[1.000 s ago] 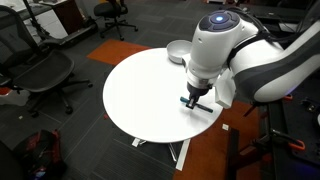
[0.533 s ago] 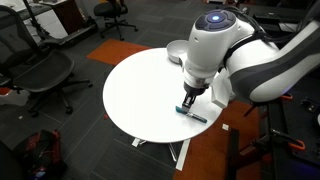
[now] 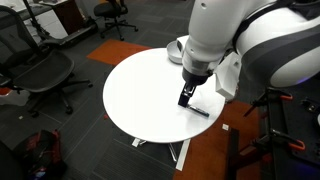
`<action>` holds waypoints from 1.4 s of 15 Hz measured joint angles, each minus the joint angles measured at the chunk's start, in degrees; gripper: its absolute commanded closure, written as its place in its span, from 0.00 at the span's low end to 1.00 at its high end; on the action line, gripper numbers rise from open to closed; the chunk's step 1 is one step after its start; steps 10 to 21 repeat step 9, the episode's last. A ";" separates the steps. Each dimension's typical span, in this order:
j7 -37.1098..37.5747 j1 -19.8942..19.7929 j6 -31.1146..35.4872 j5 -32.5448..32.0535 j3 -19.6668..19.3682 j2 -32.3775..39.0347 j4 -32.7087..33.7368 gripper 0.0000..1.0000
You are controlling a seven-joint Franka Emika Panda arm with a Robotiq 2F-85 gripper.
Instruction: Take the marker out of the bowl and place it on the table
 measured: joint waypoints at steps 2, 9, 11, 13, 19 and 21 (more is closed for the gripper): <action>0.00 -0.22 -3.35 0.00 0.66 -3.02 -0.42 0.00; 0.00 -2.56 -7.35 0.01 4.04 -6.50 -0.81 0.00; 0.00 -2.56 -7.35 0.01 4.04 -6.50 -0.81 0.00; 0.00 -2.56 -7.35 0.01 4.04 -6.50 -0.81 0.00; 0.00 -2.56 -7.35 0.01 4.04 -6.50 -0.81 0.00; 0.00 -2.56 -7.35 0.01 4.04 -6.50 -0.81 0.00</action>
